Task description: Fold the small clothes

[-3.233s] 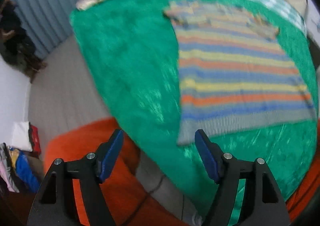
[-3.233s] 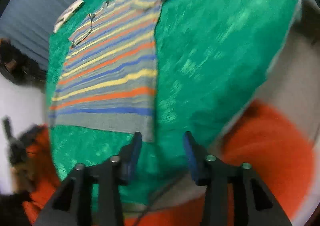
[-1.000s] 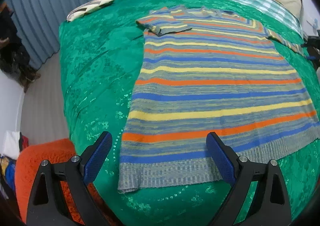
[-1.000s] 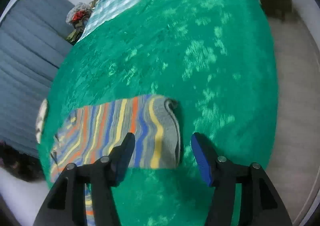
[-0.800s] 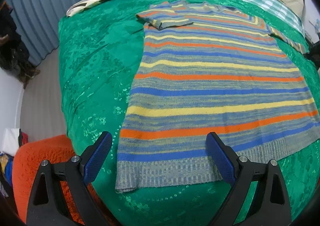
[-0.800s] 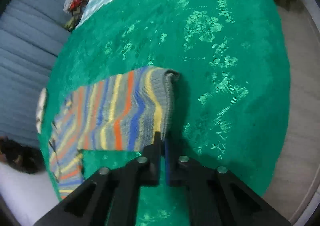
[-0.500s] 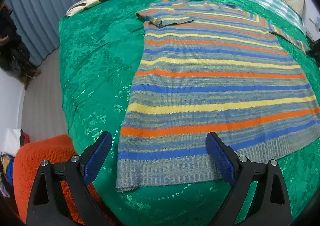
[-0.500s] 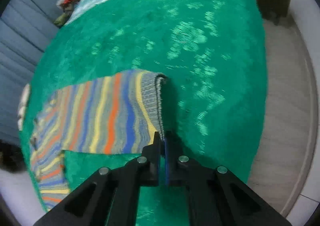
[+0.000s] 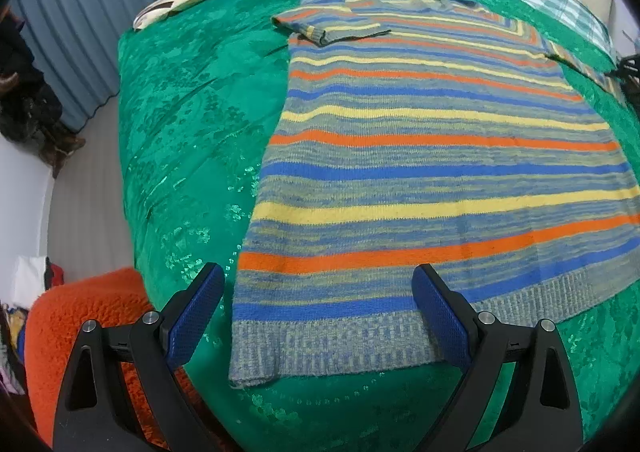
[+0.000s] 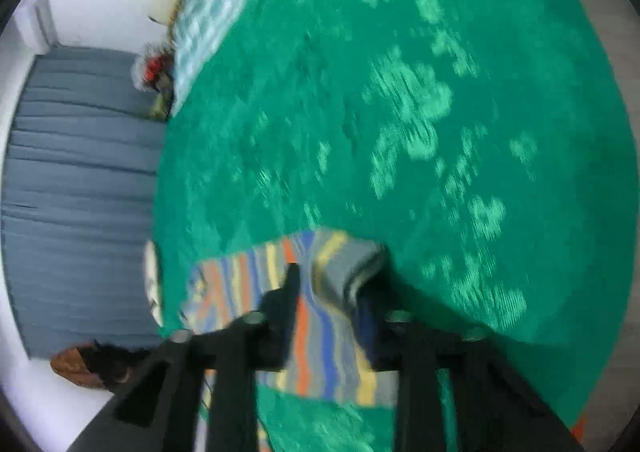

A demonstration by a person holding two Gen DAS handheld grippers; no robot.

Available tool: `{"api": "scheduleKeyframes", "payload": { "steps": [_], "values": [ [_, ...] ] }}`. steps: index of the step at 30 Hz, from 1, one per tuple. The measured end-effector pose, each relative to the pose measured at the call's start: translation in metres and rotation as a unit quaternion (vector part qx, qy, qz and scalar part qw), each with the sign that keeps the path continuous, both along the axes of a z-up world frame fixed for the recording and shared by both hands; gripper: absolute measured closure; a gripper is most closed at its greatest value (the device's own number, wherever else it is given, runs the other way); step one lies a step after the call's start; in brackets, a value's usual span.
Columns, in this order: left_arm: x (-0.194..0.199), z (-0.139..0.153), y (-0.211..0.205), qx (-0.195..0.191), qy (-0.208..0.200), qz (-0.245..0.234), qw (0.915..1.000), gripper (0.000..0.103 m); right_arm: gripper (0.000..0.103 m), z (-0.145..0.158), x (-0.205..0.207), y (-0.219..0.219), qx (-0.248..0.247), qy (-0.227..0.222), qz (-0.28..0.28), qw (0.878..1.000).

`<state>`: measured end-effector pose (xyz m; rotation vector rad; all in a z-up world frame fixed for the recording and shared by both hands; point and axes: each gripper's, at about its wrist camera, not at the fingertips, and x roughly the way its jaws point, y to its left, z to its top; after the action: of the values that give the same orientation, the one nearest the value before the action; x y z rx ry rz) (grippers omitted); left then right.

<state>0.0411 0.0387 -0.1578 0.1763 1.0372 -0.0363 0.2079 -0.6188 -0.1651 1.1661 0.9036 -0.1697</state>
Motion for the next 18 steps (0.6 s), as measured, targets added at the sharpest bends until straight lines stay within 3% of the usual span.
{"api": "scheduleKeyframes", "payload": {
  "steps": [2, 4, 6, 11, 13, 15, 17, 18],
  "values": [
    [0.0, 0.0, -0.001, 0.001, -0.001, -0.002, 1.0, 0.007, 0.1, 0.006, -0.001, 0.001, -0.065, 0.026, -0.004, 0.998],
    [-0.001, 0.0, -0.001, 0.001, -0.001, -0.002, 1.0, 0.007, 0.1, 0.014, 0.001, 0.011, -0.15, 0.054, 0.025, 0.987],
    [-0.001, 0.0, -0.002, 0.001, -0.001, -0.003, 1.0, 0.007, 0.1, 0.019, 0.003, 0.023, -0.193, 0.06, 0.049, 0.978],
    [-0.005, 0.004, -0.002, 0.0, -0.009, -0.006, 0.9999, 0.007, 0.079, 0.049, -0.003, 0.039, -0.286, 0.062, 0.043, 0.955],
    [-0.006, 0.004, -0.001, -0.001, -0.011, -0.006, 0.9999, 0.007, 0.079, 0.065, -0.007, 0.054, -0.3, 0.027, 0.063, 0.952],
    [-0.006, 0.005, 0.0, -0.002, -0.011, -0.005, 0.9999, 0.007, 0.076, 0.063, -0.005, 0.069, -0.268, 0.0, 0.107, 0.957],
    [-0.007, 0.006, 0.0, -0.004, -0.012, -0.005, 0.9999, 0.007, 0.074, 0.047, -0.007, 0.081, -0.256, 0.022, 0.146, 0.955],
    [-0.007, 0.006, 0.0, -0.004, -0.012, -0.005, 0.9999, 0.007, 0.074, 0.032, -0.009, 0.084, -0.258, 0.057, 0.155, 0.952]
  ]
}}
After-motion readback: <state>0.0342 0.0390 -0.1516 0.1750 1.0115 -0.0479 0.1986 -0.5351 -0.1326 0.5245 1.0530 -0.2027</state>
